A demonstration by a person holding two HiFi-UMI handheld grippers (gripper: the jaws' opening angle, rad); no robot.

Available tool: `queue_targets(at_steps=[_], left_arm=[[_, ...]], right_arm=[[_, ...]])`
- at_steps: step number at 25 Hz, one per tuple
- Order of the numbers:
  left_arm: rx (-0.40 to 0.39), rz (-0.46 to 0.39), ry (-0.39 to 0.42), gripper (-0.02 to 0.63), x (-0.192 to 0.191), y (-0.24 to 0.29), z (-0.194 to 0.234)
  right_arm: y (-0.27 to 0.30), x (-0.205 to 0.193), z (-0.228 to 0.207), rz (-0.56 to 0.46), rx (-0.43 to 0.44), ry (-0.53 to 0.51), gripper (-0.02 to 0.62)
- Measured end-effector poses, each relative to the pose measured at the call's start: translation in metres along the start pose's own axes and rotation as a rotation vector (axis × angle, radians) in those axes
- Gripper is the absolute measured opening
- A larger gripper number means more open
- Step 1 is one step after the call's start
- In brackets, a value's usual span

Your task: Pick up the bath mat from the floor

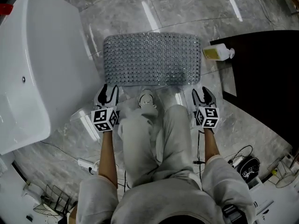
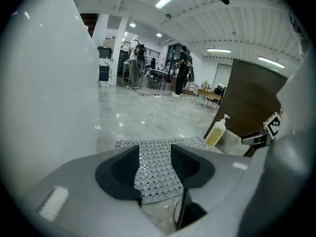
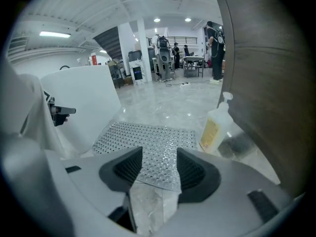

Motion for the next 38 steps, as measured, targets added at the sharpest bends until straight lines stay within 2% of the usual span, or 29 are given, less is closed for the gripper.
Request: queue_targets(at_steps=[12, 17, 28, 38], left_arm=[[-0.001, 0.008, 0.063, 0.204, -0.086, 0.048, 0.023], [0.011, -0.016, 0.067, 0.204, -0.106, 0.055, 0.028], [0.015, -0.009, 0.066, 0.204, -0.131, 0.062, 0.043], [0.001, -0.02, 0.073, 0.204, -0.136, 0.076, 0.028]], right_arm=[[0.05, -0.073, -0.028, -0.069, -0.057, 0.073, 0.195], [0.06, -0.093, -0.033, -0.082, -0.059, 0.035, 0.195], [0.077, -0.125, -0.044, -0.072, -0.07, 0.052, 0.195], [0.125, -0.143, -0.071, -0.017, -0.071, 0.105, 0.219]])
Point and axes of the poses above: the fingertips, and each gripper's own axes: y forward along the fingers, z to its left, x out of its top, the point moved 7 cm from there along -y, backward along the fingers, and after that the axes turned 11 degrees about -x, right-handed, at the moved point
